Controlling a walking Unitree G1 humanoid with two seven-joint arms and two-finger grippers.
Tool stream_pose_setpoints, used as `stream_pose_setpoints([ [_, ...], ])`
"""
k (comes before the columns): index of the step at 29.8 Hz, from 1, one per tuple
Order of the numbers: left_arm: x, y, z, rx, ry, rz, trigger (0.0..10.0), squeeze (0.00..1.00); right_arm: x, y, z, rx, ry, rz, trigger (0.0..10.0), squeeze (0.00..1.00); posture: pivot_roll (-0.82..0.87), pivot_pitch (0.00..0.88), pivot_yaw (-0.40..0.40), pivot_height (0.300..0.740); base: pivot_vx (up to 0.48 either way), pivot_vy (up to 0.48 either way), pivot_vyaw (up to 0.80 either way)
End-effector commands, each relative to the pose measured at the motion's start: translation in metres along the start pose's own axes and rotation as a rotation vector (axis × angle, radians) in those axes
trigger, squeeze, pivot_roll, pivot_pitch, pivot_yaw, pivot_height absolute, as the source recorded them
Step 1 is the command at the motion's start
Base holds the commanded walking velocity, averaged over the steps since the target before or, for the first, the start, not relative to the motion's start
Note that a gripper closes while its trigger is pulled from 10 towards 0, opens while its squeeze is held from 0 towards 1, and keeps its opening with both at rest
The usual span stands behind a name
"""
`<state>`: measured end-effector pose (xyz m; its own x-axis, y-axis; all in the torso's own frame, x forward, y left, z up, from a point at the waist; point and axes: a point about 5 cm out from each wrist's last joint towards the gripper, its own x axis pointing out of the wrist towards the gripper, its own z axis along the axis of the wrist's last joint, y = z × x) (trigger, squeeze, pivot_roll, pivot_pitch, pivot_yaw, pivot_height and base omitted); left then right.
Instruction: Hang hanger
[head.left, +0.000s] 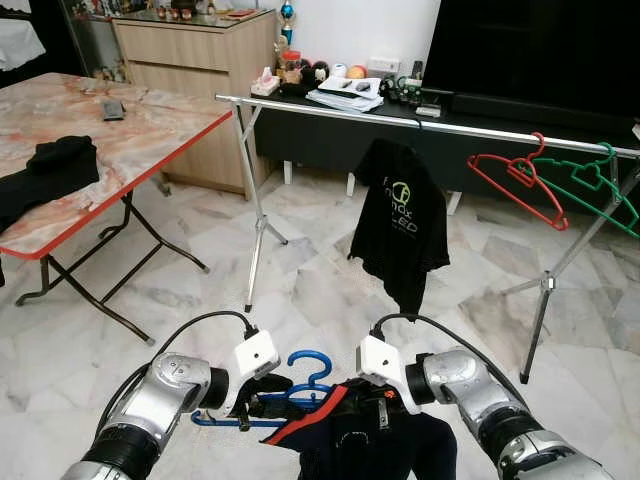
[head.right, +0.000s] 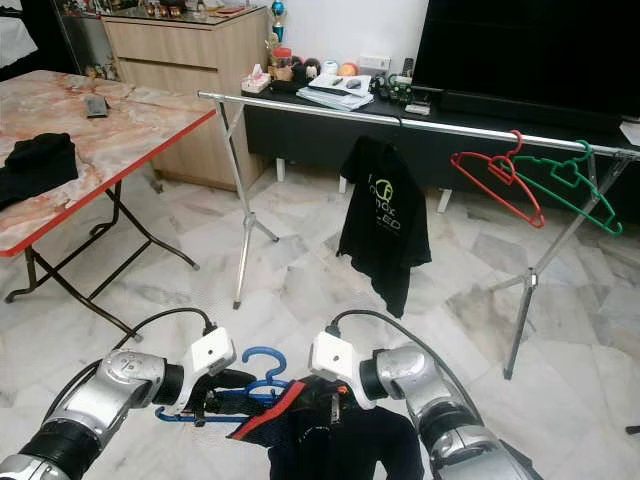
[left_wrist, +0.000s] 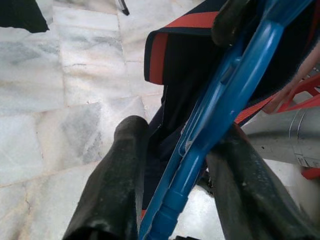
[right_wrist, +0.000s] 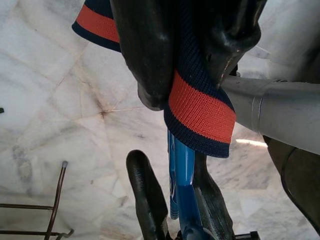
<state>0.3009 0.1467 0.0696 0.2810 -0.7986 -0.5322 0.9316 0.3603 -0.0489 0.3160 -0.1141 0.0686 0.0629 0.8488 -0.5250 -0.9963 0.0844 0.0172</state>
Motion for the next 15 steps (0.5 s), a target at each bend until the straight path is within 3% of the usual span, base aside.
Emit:
stream_pose_setpoints([
  [1,0.0005,0.001,0.007,0.004,-0.024,0.003,0.0,0.0,-0.0025,-0.0056,0.0105,-0.022,-0.031,-0.008,10.0,0.0,0.11,0.0,-0.06,0.74,0.0,0.0,0.0],
  [15,0.0013,0.0002,0.0089,0.005,-0.039,0.001,0.0,0.0,-0.0025,-0.0053,0.0083,-0.017,-0.015,-0.01,10.0,0.0,0.11,0.0,-0.061,0.74,0.0,0.0,0.0],
])
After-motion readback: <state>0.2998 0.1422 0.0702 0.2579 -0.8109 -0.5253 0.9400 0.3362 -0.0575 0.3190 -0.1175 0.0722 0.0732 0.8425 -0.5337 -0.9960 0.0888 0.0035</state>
